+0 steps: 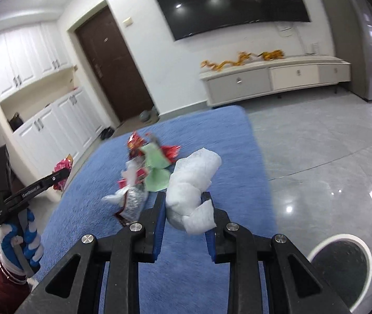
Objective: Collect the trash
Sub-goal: 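Carry both held items to the bin and open both grippers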
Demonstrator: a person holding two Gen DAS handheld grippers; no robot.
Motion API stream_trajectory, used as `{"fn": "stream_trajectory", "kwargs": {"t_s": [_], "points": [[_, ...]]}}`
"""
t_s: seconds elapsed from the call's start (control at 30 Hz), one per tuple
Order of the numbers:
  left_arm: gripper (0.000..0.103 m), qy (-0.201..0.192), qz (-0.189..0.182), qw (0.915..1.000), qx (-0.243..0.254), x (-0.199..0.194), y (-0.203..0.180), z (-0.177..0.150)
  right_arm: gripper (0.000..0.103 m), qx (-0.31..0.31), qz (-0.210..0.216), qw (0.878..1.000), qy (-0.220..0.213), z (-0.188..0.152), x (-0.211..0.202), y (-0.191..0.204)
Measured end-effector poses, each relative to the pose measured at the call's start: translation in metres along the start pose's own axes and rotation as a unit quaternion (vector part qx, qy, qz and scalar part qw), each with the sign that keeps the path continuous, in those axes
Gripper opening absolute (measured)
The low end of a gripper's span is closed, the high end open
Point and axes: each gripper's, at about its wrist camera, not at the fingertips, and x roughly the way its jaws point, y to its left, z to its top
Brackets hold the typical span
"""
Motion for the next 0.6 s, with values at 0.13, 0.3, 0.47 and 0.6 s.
{"fn": "stream_trajectory", "kwargs": {"t_s": [0.13,0.3,0.47,0.6], "points": [[0.031,0.003,-0.039,0.9988,0.029,-0.002,-0.044,0.001,0.025,0.028,-0.025,0.999,-0.027,-0.003,-0.028,-0.03],[0.031,0.027,-0.1,0.9919,0.073,0.006,-0.111,0.001,0.025,0.078,-0.062,0.994,-0.05,-0.008,-0.055,-0.074],[0.031,0.066,-0.157,0.9789,0.113,0.024,-0.181,-0.007,0.025,0.128,-0.124,0.983,-0.049,-0.015,-0.069,-0.13],[0.032,0.11,-0.203,0.9601,0.158,0.049,-0.252,-0.021,0.025,0.17,-0.17,0.97,-0.027,-0.033,-0.067,-0.173]]}}
